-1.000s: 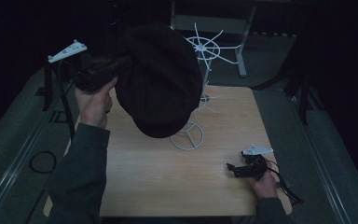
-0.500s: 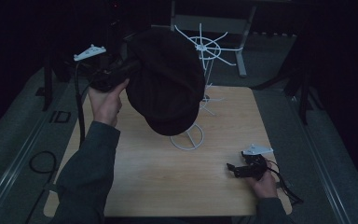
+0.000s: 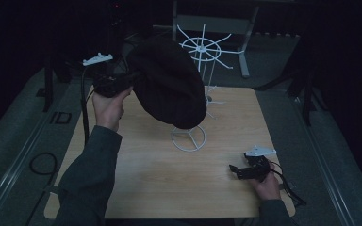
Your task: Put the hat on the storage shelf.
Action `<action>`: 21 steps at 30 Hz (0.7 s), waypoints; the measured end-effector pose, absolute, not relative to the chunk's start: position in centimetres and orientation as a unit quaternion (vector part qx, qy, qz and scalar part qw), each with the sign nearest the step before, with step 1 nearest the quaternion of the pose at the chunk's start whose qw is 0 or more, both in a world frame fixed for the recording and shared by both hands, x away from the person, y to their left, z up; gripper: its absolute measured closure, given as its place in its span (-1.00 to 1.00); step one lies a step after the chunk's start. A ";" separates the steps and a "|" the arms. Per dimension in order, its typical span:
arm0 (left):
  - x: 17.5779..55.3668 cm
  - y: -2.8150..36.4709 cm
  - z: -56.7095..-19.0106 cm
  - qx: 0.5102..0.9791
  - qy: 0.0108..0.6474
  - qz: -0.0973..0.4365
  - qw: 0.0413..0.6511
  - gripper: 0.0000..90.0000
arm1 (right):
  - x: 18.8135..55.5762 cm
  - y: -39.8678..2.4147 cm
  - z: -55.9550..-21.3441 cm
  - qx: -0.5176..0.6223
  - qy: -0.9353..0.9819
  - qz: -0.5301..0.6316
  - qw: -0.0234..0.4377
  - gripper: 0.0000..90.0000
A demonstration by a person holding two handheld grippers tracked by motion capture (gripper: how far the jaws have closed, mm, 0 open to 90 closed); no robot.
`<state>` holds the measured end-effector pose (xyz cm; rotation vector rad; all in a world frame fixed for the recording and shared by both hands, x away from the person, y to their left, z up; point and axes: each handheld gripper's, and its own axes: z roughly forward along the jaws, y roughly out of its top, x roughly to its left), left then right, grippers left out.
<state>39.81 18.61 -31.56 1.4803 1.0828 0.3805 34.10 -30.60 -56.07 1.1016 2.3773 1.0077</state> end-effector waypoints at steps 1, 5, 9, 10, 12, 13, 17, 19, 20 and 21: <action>39.8 18.6 -31.6 0.637 0.465 0.162 0.593 0.50 | 34.1 -30.6 -56.1 0.386 0.835 0.354 0.167 -0.74; 40.0 18.7 -31.7 0.636 0.471 0.156 0.591 0.35 | 34.1 -30.6 -56.1 0.386 0.835 0.354 0.167 -0.74; 40.1 19.0 -31.7 0.630 0.475 0.152 0.595 0.19 | 34.1 -30.6 -56.1 0.386 0.836 0.354 0.167 -0.74; 40.0 19.1 -31.8 0.626 0.476 0.151 0.599 0.15 | 34.1 -30.6 -56.1 0.386 0.835 0.354 0.167 -0.74; 40.0 19.3 -31.7 0.624 0.478 0.153 0.599 0.10 | 34.1 -30.6 -56.1 0.386 0.835 0.354 0.167 -0.74; 39.9 19.4 -31.7 0.624 0.478 0.154 0.599 0.09 | 34.1 -30.6 -56.1 0.386 0.835 0.354 0.167 -0.74; 39.8 19.4 -31.6 0.626 0.477 0.160 0.596 -0.02 | 34.1 -30.6 -56.1 0.386 0.836 0.354 0.167 -0.74; 39.8 19.4 -31.6 0.628 0.476 0.165 0.593 -0.07 | 34.1 -30.6 -56.1 0.386 0.835 0.354 0.167 -0.74; 39.7 19.3 -31.6 0.628 0.477 0.166 0.592 -0.08 | 34.1 -30.6 -56.1 0.386 0.835 0.354 0.167 -0.74; 39.7 19.3 -31.6 0.630 0.476 0.167 0.591 -0.09 | 34.1 -30.6 -56.1 0.386 0.835 0.354 0.167 -0.74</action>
